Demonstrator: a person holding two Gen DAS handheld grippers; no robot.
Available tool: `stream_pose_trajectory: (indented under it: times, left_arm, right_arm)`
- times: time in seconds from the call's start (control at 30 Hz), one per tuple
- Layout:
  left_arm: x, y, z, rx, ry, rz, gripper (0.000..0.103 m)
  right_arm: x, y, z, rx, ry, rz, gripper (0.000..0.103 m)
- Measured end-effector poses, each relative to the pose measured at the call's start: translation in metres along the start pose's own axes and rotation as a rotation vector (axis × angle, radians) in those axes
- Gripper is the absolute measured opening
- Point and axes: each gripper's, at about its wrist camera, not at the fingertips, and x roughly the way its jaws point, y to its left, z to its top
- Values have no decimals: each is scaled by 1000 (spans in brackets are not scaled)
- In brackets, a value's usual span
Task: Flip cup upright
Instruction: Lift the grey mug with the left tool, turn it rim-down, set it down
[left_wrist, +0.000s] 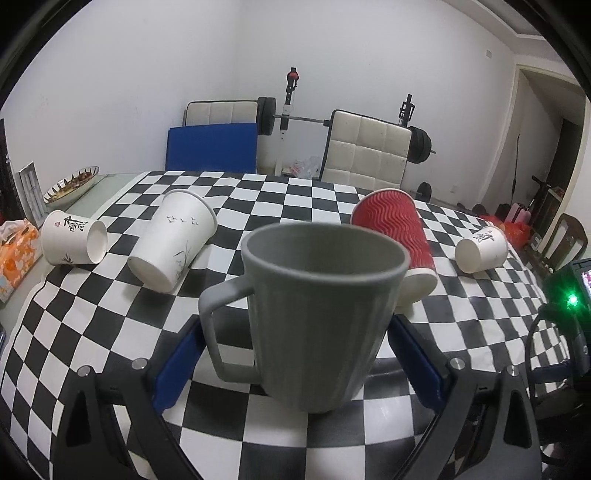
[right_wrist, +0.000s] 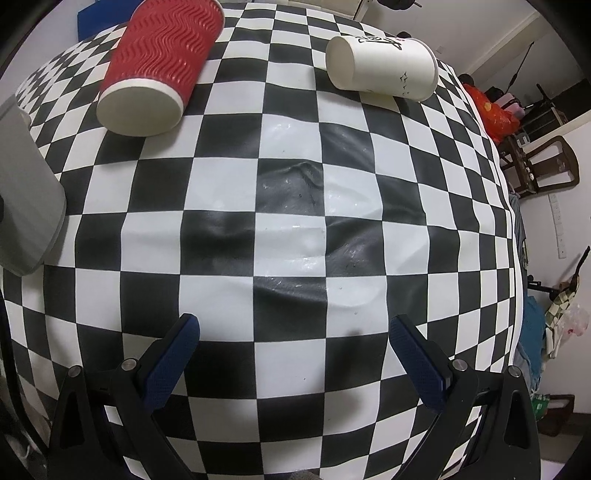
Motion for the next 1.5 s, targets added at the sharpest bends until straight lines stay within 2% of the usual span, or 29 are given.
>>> stream_pose_trajectory:
  times: [0.27, 0.57, 0.6, 0.63, 0.67, 0.7, 0.77, 0.9, 0.97, 1.07, 1.23, 1.33, 1.37, 1.43, 1.47, 1.5]
  left_arm:
    - [-27, -3, 7, 5, 39, -55, 97]
    - [-55, -20, 5, -27, 233, -99, 96]
    - [-60, -25, 4, -25, 256, -101, 93]
    - [-64, -29, 3, -27, 271, -106, 83]
    - [-67, -33, 1, -25, 292, -114, 52]
    - [-69, -41, -2, -21, 339, -128, 41]
    - [-69, -50, -7, -36, 397, -139, 43]
    - [-58, -72, -34, 4, 478, -96, 44]
    - [-55, -79, -42, 0, 506, -96, 43]
    - [-57, -88, -49, 20, 510, -72, 43]
    - [-67, -96, -45, 40, 502, -67, 43]
    - [-79, -97, -35, 66, 462, -20, 45]
    - [-84, -95, -30, 76, 451, 23, 50]
    - [-94, -89, -22, 79, 427, 66, 76]
    - [-101, -84, -16, 80, 411, 96, 94]
    - [-106, -79, -13, 79, 401, 118, 95]
  right_arm:
    - [-14, -4, -6, 12, -25, 18, 103]
    - [-41, -28, -42, 62, -15, 59, 103]
    - [-44, -31, -47, 65, -13, 58, 103]
    - [-46, -36, -54, 71, -8, 56, 103]
    - [-48, -41, -61, 77, 0, 54, 103]
    - [-49, -46, -67, 84, 7, 56, 103]
    - [-52, -56, -82, 105, 16, 61, 103]
    - [-45, -73, -110, 129, 31, 56, 103]
    - [-40, -81, -121, 153, 48, 90, 103]
    - [-32, -90, -127, 176, 66, 121, 103]
    - [-43, -104, -131, 203, 37, 148, 103]
    - [-55, -105, -135, 201, 18, 187, 103]
    - [-59, -104, -136, 194, 12, 195, 103]
    - [-70, -94, -133, 184, 9, 232, 103]
    - [-76, -90, -133, 183, 8, 250, 103]
    - [-86, -85, -134, 183, 2, 274, 103]
